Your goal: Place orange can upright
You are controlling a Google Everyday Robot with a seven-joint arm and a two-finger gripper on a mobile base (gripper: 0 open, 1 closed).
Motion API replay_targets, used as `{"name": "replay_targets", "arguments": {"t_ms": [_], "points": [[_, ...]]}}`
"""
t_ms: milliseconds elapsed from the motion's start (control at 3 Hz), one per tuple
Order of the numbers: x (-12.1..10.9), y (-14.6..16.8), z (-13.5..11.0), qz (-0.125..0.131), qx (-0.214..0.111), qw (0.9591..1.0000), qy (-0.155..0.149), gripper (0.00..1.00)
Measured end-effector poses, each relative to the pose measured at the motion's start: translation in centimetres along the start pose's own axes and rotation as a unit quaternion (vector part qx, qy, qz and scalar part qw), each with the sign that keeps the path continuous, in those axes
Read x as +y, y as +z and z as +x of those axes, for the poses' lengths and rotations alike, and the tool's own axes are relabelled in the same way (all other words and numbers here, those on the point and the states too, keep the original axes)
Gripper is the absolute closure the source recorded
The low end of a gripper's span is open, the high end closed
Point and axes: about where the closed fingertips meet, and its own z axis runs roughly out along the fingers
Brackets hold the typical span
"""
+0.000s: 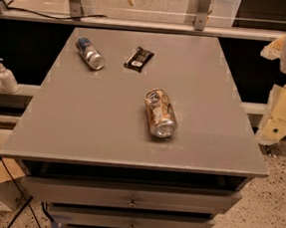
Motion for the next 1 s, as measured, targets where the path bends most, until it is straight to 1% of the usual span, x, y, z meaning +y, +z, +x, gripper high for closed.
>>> {"name": "replay_targets", "arguments": {"t_ms": [333, 667, 1000], "points": [[0.0, 0.0, 0.0, 0.000, 0.000, 1.0000, 0.000, 0.00], [0.9, 1.2, -1.6, -0.014, -0.015, 0.9998, -0.001, 0.00], [1.9, 3.2, -4.0, -0.036, -0.040, 0.9986, 0.000, 0.00]]}}
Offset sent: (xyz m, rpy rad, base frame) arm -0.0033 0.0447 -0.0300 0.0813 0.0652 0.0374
